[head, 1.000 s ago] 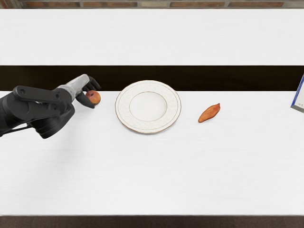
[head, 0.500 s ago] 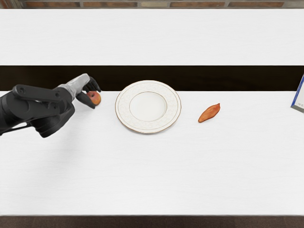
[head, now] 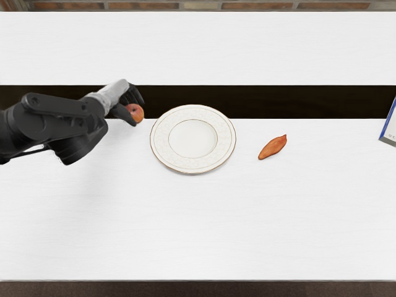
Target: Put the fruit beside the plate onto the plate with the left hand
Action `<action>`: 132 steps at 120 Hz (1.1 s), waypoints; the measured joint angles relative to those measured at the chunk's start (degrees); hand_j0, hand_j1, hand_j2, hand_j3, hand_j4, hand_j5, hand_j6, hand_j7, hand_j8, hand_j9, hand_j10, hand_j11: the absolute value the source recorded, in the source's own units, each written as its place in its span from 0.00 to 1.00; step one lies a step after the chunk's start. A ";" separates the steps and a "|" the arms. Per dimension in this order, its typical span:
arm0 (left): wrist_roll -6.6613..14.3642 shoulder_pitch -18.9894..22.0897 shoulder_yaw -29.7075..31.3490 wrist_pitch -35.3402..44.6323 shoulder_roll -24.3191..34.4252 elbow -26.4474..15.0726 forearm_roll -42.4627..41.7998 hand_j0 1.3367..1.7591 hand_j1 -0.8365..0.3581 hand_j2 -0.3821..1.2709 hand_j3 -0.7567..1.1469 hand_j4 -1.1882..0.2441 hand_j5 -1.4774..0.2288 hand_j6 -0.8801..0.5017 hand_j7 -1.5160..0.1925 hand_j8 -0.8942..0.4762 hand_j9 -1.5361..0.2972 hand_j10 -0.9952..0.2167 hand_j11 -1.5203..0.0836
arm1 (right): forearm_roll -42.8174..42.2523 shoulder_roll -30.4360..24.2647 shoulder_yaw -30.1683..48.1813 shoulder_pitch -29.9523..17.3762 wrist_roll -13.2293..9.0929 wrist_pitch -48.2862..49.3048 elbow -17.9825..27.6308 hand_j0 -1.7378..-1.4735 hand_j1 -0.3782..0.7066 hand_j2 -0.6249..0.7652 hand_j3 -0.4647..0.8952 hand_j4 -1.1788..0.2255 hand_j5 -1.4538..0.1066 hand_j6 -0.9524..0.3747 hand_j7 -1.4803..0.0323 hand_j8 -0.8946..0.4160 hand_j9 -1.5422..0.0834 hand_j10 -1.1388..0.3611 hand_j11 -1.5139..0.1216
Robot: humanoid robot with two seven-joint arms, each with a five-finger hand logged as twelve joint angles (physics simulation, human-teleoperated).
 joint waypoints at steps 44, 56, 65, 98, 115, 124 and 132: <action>-0.03 -1.26 -0.69 0.20 -3.21 -0.08 -0.14 0.76 0.43 0.49 0.40 0.39 0.37 0.25 0.40 0.28 0.38 0.30 0.43 | 0.00 0.00 0.00 0.00 0.00 0.00 0.00 0.30 0.03 0.45 0.34 0.84 0.93 0.72 0.98 0.68 0.95 0.76 0.93; -0.01 -1.37 -0.70 0.24 -3.82 -0.07 -0.22 0.76 0.43 0.49 0.40 0.39 0.37 0.24 0.40 0.27 0.38 0.30 0.43 | 0.00 0.00 0.00 0.00 0.00 0.00 0.00 0.30 0.03 0.45 0.34 0.84 0.93 0.72 0.98 0.68 0.95 0.76 0.93; -0.01 -1.69 -0.71 0.26 -4.58 -0.07 -0.34 0.76 0.43 0.49 0.40 0.39 0.37 0.24 0.40 0.27 0.38 0.30 0.43 | 0.00 0.00 0.00 0.00 0.00 0.00 0.00 0.30 0.03 0.45 0.34 0.84 0.93 0.72 0.98 0.68 0.95 0.76 0.93; -0.02 -2.41 -0.81 0.19 -6.71 -0.14 -0.93 0.76 0.43 0.52 0.40 0.39 0.37 0.22 0.40 0.26 0.38 0.30 0.43 | 0.00 0.00 0.00 0.00 -0.01 0.00 0.00 0.30 0.03 0.45 0.34 0.84 0.93 0.72 0.98 0.68 0.95 0.76 0.93; -0.05 -2.03 -0.81 0.11 -6.80 -0.15 -1.18 0.76 0.43 0.50 0.40 0.39 0.37 0.23 0.40 0.26 0.38 0.30 0.43 | 0.00 0.00 0.00 0.00 0.00 0.00 0.00 0.30 0.03 0.45 0.34 0.84 0.93 0.72 0.98 0.68 0.95 0.76 0.93; -0.07 -1.83 -0.81 0.08 -7.15 -0.18 -1.23 0.76 0.43 0.49 0.40 0.39 0.38 0.23 0.40 0.26 0.39 0.30 0.43 | 0.00 0.00 0.00 0.00 0.00 0.00 0.00 0.30 0.03 0.45 0.34 0.84 0.93 0.72 0.98 0.68 0.95 0.76 0.93; -0.08 -1.75 -0.81 0.05 -7.23 -0.25 -1.25 0.76 0.43 0.48 0.40 0.39 0.38 0.23 0.41 0.27 0.39 0.30 0.44 | 0.00 0.00 0.00 0.00 -0.01 0.00 0.00 0.30 0.03 0.45 0.34 0.84 0.93 0.72 0.98 0.68 0.95 0.76 0.93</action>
